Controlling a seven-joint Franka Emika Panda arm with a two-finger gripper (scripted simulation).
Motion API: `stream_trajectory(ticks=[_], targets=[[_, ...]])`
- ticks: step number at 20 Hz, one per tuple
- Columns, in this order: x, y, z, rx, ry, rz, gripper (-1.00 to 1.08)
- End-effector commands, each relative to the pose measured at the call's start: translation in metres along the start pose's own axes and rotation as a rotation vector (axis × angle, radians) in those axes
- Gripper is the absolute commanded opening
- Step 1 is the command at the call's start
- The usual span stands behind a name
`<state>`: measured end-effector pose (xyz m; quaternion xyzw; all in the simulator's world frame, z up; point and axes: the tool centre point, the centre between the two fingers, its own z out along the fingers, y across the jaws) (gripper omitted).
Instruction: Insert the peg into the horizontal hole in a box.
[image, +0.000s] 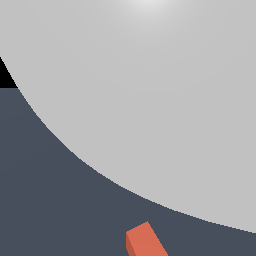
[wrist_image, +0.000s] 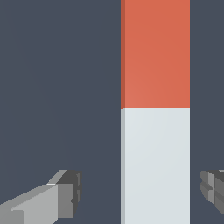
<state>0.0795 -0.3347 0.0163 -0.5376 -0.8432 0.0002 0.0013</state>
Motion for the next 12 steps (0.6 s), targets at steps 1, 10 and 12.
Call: stream_trajectory(ticks=[1,10,12], targets=[[-0.0009,0.0008,0.0027,-0.002,-0.002,0.0,1.0],[-0.0015,0.0013,0.0012,-0.002,-0.002,0.0,-1.0],[-0.0015,0.0013,0.0012,-0.002,-0.002,0.0,-1.0]])
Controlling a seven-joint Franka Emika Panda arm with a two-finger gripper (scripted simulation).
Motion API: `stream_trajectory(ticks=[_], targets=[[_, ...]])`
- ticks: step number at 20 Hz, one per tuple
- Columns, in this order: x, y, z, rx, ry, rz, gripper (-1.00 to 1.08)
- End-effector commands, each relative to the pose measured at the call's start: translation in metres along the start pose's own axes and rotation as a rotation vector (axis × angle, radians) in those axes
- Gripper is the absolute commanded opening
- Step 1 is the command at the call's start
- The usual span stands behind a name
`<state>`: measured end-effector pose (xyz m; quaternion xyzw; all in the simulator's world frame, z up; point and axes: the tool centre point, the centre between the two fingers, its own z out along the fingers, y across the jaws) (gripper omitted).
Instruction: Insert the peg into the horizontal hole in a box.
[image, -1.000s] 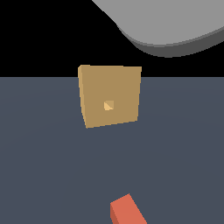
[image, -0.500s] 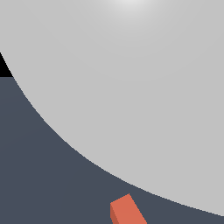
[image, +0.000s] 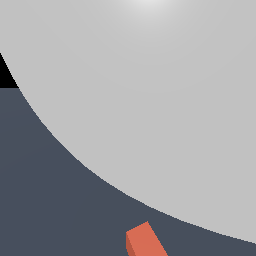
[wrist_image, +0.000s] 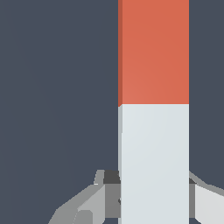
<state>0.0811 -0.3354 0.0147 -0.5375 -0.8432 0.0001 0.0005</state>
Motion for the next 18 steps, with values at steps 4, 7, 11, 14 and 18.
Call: stream_trajectory(ticks=[4,7,11,14,18], targets=[[0.0,0.0,0.0,0.0,0.0,-0.001,-1.0],[0.002,0.001,-0.001,0.0,0.0,0.0,-1.0],[0.006,0.002,-0.002,0.0,0.0,0.002,-1.0],[0.012,0.003,-0.003,0.0,0.0,0.004,-1.0],[0.025,0.006,-0.006,0.0,0.0,0.008,-1.0]])
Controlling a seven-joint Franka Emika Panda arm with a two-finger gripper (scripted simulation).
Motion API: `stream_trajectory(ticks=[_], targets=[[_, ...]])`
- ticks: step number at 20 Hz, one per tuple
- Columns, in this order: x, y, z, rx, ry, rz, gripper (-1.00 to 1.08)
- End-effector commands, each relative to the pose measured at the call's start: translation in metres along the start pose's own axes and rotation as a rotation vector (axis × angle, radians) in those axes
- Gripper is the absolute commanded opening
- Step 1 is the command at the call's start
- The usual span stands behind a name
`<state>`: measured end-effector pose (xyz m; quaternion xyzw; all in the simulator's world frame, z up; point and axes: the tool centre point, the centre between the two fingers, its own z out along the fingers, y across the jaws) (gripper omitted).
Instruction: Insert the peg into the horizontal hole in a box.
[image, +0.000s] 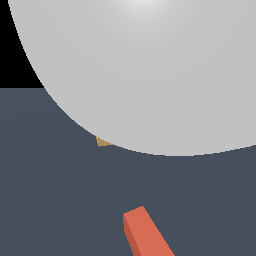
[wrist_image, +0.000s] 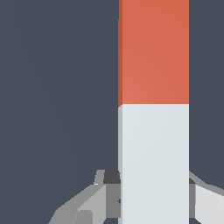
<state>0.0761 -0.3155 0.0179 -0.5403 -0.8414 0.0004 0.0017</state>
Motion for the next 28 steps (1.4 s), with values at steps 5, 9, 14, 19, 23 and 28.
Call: stream_trajectory(ticks=[5,9,14,19,23,28], targets=[[0.029,0.008,-0.009,-0.002,-0.002,0.009,-1.0],[0.055,0.015,-0.015,-0.002,-0.002,0.018,-1.0],[0.095,0.026,-0.024,-0.002,-0.002,0.032,-1.0],[0.142,0.04,-0.036,-0.002,-0.002,0.049,-1.0],[0.179,0.052,-0.045,-0.002,-0.002,0.062,-1.0],[0.221,0.067,-0.055,-0.002,-0.002,0.076,-1.0]])
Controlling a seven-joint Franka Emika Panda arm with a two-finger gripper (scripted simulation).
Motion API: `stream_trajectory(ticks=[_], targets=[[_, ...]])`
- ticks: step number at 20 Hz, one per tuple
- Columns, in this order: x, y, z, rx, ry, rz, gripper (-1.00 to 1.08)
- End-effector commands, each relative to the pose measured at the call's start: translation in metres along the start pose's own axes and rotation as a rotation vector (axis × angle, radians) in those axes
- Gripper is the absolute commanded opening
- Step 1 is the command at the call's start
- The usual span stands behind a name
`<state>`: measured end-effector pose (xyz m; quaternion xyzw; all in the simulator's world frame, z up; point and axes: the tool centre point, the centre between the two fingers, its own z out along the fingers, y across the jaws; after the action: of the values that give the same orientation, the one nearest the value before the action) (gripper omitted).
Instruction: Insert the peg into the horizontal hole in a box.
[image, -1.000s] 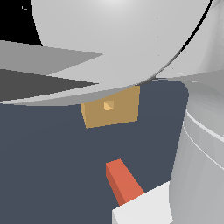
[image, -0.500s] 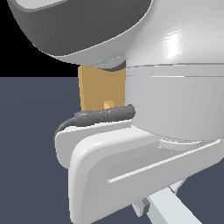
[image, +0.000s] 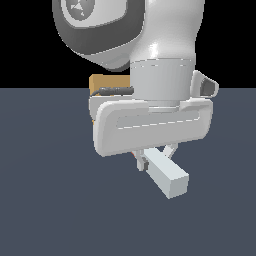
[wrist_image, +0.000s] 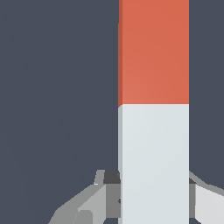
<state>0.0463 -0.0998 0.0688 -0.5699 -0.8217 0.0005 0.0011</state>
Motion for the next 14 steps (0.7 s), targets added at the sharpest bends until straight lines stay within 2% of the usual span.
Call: stream_trajectory(ticks=[1,7,14], targets=[[0.02,0.006,-0.006,-0.002,-0.001,0.008,-1.0],[0.051,0.017,-0.014,-0.002,-0.001,0.019,-1.0],[0.059,0.02,-0.016,-0.002,-0.001,0.022,-1.0]])
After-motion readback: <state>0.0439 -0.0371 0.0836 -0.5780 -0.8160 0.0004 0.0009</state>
